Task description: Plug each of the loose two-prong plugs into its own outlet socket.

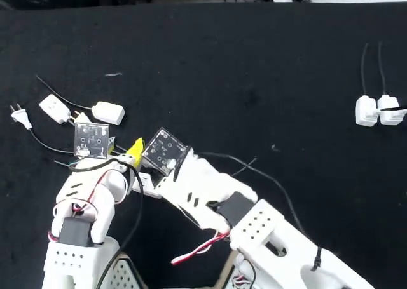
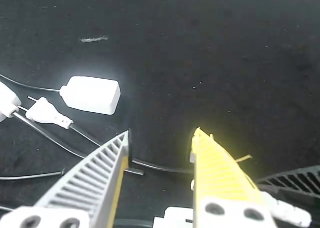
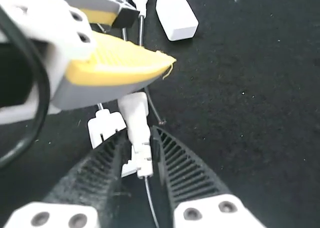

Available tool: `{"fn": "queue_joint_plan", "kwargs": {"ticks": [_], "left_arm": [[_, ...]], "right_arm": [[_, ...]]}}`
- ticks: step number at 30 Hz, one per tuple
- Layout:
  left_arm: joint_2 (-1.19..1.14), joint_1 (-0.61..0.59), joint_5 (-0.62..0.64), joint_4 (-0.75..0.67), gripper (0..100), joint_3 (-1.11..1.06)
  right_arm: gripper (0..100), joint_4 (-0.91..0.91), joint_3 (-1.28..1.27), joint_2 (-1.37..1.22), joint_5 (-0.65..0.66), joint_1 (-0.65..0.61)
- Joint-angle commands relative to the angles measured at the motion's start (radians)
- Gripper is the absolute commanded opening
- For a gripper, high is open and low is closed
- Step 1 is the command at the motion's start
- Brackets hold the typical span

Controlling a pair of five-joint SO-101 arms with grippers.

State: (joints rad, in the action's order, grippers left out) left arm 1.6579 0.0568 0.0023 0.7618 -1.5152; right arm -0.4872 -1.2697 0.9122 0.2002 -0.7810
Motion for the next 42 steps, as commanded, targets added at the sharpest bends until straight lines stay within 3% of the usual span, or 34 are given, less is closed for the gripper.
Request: {"fn": "queue_joint_plan", "kwargs": {"ticks": [1,8,14,35,42], "left_arm": [[0.002,0.005,-0.009,-0.009,21,0.005],[0.002,0.008,-0.008,-0.012,21,-0.016],[0.002,0.094,-0.011,-0.006,21,-0.021],[-0.003,0.093,-0.058,-0.014,21,-0.042],[-0.002,0.093,-0.058,-0.014,21,-0.042]], "right_arm": [[1.1,0.089,-0.005,0.038,-0.008,-0.014],[1.1,0.091,-0.002,0.044,-0.1,-0.014],[1.1,0.091,-0.001,0.044,-0.104,-0.014],[1.1,0.089,-0.001,0.047,-0.097,-0.015],[1.1,0.066,-0.051,0.205,-0.097,-0.015]]}}
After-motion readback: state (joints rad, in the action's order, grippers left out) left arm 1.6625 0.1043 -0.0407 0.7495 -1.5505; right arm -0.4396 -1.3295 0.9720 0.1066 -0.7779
